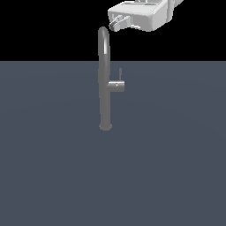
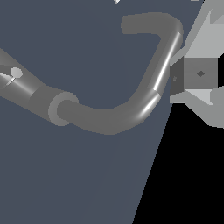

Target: Turn on the faucet by rotating a designated handle.

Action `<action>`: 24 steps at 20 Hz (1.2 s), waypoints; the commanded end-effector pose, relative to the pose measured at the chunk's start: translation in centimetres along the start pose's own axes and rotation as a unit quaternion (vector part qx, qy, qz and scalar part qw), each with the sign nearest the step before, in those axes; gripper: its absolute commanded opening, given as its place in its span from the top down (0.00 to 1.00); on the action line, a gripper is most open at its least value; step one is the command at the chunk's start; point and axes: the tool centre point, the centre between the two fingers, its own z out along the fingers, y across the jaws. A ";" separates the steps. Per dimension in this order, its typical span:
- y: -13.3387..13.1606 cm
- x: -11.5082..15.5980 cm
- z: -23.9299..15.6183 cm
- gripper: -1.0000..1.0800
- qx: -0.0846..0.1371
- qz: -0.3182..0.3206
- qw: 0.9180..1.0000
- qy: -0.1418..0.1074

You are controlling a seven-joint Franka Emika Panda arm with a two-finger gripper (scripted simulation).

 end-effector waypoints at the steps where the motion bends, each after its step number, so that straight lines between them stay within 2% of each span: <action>1: -0.5 1.7 -0.2 1.00 0.025 0.023 0.999 -0.026; 7: -1.4 6.2 -0.3 1.00 0.085 0.079 0.989 -0.090; 14: -1.9 11.0 0.3 1.00 0.149 0.140 0.966 -0.157; 20: -1.9 13.8 1.0 1.00 0.187 0.175 0.947 -0.195; 24: -1.9 14.9 1.4 1.00 0.201 0.189 0.938 -0.209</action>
